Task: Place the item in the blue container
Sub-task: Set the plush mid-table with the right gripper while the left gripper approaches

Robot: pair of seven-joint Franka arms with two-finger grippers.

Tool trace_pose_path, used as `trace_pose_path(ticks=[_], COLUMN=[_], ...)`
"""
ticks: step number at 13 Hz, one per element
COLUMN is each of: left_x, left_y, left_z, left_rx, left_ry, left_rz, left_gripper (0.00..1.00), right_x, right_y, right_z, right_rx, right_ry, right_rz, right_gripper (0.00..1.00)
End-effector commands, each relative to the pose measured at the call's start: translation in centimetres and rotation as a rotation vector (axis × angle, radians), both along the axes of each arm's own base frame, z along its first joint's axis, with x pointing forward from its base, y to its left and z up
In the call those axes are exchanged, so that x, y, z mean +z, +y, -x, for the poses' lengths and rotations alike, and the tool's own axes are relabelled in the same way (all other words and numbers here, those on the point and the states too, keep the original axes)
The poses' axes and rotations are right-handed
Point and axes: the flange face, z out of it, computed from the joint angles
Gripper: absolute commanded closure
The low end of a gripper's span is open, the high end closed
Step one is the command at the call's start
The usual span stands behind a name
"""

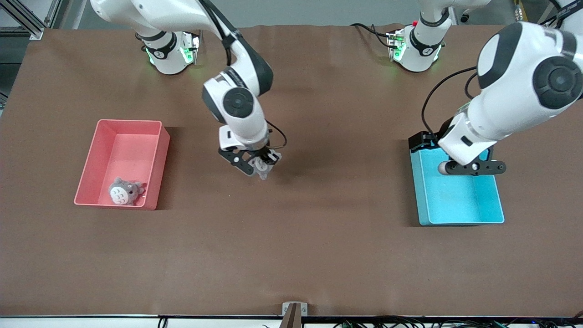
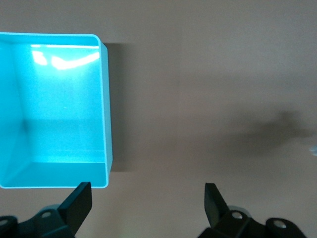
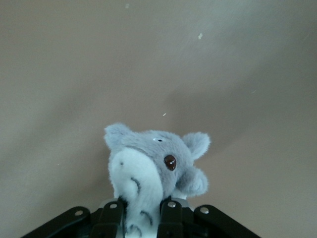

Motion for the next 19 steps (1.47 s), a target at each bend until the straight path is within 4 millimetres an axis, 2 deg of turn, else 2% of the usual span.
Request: trace_pose_path(ticks=[1, 3, 5, 8, 9, 11, 13, 15, 17, 19], left_x=[-2.8, -4.9, -6.8, -8.5, -9.5, -10.6, -11.3, -12.6, -13.7, -14.6], left_y=[-2.8, -4.2, -4.4, -4.7, -5.3, -5.8, -7.2, -7.5, -8.7, -9.5], left_z=[-0.6, -1.1, -1.2, -1.0, -0.7, -0.5, 0.1, 0.1, 0.4, 0.3], left_rx=[0.044, 0.077, 0.084, 0.089, 0.094, 0.173, 0.205, 0.200, 0.182, 0.176], left_ry=[0.003, -0.019, -0.029, -0.047, -0.062, -0.082, -0.078, -0.079, -0.072, -0.076], left_rz=[0.004, 0.010, 0.012, 0.018, 0.022, 0.025, 0.023, 0.014, 0.013, 0.017], left_gripper=[0.00, 0.00, 0.00, 0.00, 0.00, 0.00, 0.00, 0.00, 0.00, 0.00], right_x=[-3.4, -5.2, -6.6, -7.9, -8.4, -8.5, -8.2, -6.9, -5.2, -3.9], right_y=[3.5, 4.7, 5.5, 5.9, 6.0, 5.9, 5.3, 4.9, 3.6, 1.3], right_z=[-0.5, 0.0, 0.8, 1.3, 1.4, 1.3, 0.7, -0.4, -2.4, -4.0], right_rx=[-0.057, -0.103, -0.103, -0.105, -0.108, -0.107, -0.111, -0.093, -0.066, -0.001], right_ry=[-0.034, -0.063, -0.055, -0.053, -0.051, -0.052, -0.057, -0.071, -0.088, -0.076], right_rz=[0.025, -0.006, 0.001, 0.002, 0.005, 0.008, 0.008, -0.003, -0.020, -0.004], right_gripper=[0.99, 0.96, 0.89, 0.66, 0.50, 0.00, 0.00, 0.00, 0.00, 0.00])
